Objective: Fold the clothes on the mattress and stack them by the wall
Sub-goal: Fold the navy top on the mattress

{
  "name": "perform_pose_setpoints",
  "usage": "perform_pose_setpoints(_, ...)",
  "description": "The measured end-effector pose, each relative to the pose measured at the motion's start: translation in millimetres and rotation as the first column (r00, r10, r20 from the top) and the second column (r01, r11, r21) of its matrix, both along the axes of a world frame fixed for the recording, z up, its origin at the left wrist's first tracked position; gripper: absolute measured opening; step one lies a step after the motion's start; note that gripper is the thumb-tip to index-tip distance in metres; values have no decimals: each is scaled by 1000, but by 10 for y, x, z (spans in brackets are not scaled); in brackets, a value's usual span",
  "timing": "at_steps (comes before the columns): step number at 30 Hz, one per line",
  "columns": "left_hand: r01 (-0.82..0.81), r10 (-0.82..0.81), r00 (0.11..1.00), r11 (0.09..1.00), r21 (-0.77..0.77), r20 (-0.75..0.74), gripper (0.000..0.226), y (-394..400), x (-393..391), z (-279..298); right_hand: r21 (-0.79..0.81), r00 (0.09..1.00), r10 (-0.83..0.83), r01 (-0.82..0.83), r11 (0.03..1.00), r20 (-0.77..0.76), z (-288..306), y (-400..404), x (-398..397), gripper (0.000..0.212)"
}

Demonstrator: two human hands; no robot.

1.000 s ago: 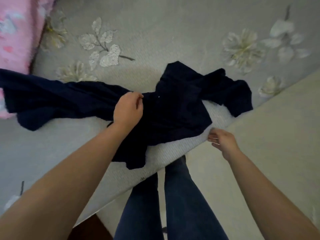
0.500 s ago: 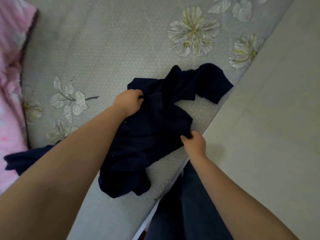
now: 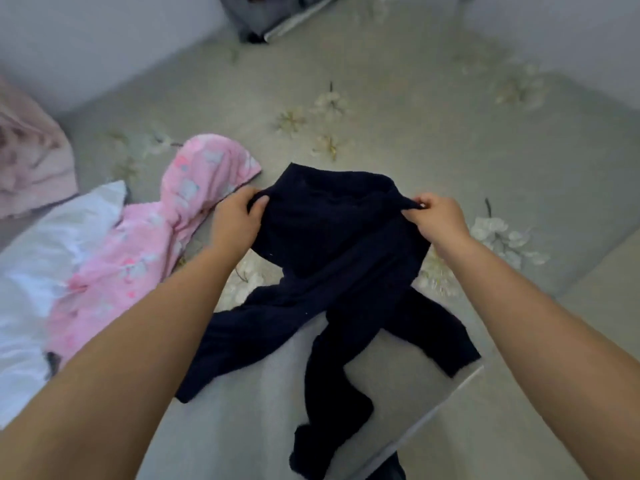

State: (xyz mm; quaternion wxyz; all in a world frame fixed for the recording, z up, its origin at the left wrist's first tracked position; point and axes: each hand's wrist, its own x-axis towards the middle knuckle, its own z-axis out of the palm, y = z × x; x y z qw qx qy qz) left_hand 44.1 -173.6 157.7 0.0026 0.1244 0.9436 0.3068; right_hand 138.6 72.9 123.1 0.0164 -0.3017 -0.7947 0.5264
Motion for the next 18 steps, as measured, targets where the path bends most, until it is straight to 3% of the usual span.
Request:
perform_pose_setpoints(4, -126, 126, 960, 992, 18, -251, 23, -332, -277, 833, 265, 979, 156, -118, 957, -127, 983, 19, -672, 13)
perform_pose_setpoints(9, -236, 269, 828, 963, 129, -492, 20, -815, -360, 1907, 468, 881, 363, -195, 862, -303, 2228, -299, -1225, 16)
perform_pose_setpoints(13, -279, 323, 709, 945, 171, -627, 21, -1211, -203, 2632, 613, 772, 488, -165, 773, -407, 3076, -642, -1252, 17)
perform_pose_setpoints(18, -291, 382, 621, 923, 251, -685, 20, -1568, 343, 3136, 721, 664, 604, -139, 679, -441, 3623, -877, -801, 25)
